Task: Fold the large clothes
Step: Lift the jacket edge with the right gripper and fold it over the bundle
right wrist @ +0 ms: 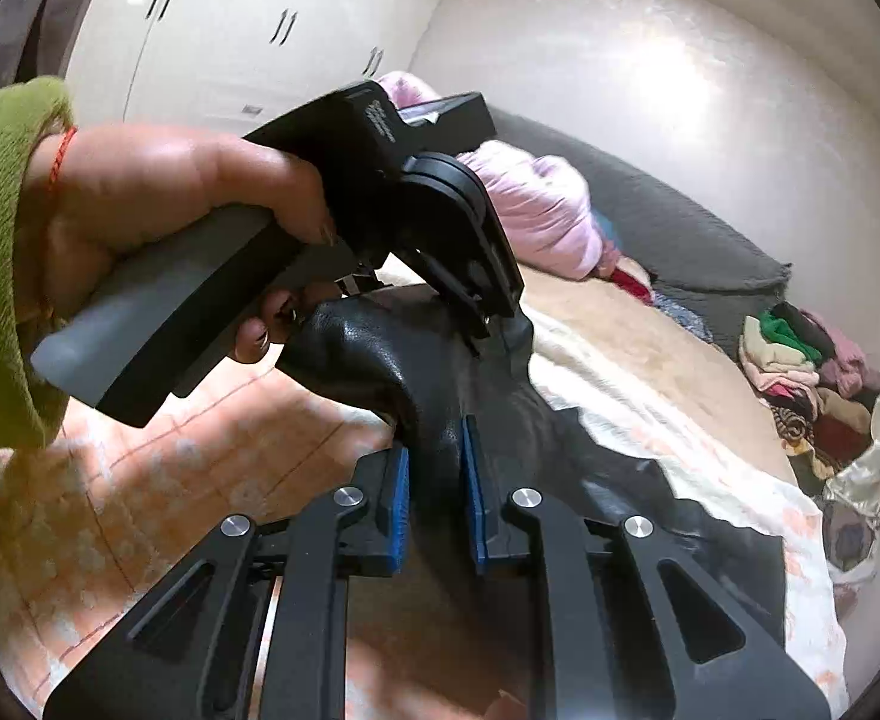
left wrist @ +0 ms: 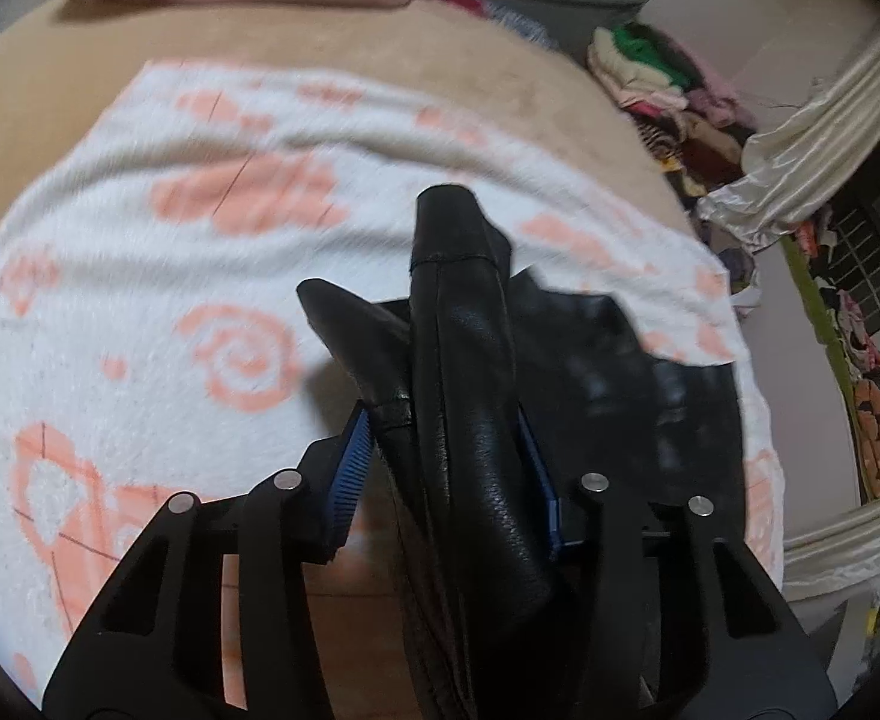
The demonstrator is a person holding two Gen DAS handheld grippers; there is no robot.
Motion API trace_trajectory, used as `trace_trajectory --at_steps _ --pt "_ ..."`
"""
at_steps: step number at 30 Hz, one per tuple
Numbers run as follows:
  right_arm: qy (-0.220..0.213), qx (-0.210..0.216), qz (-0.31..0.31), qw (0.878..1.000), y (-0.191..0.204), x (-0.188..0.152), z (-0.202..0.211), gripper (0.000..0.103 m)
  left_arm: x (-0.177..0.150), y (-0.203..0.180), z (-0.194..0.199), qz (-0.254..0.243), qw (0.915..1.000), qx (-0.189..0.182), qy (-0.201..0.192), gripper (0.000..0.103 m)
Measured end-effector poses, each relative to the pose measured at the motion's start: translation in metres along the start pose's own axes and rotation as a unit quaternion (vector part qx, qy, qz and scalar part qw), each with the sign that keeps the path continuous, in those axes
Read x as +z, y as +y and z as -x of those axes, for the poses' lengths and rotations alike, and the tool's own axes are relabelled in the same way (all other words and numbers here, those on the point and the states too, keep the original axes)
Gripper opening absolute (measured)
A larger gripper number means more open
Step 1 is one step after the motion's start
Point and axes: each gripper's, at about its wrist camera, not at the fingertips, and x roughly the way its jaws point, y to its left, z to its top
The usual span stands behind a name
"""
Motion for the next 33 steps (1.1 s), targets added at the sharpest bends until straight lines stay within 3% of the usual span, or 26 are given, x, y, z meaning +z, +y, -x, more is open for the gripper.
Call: trace_trajectory --at_steps 6,14,24,33 --pt "-0.033 -0.02 -0.048 0.998 -0.038 -0.003 0.041 0.013 0.005 -0.071 0.024 -0.057 0.9972 0.0 -0.048 0.037" --pt "-0.061 -0.061 -0.101 0.991 -0.097 -0.021 0.081 0.013 -0.003 -0.164 0.033 -0.133 0.9872 0.005 -0.089 0.037" --pt "-0.067 -0.093 -0.158 0.981 -0.131 -0.053 0.105 0.013 -0.018 -0.237 0.017 -0.192 0.9767 0.007 -0.096 0.041" --pt "-0.056 -0.059 -0.271 0.959 -0.174 -0.092 0.111 0.013 -0.034 -0.287 -0.014 -0.236 0.9673 0.027 -0.09 0.047"
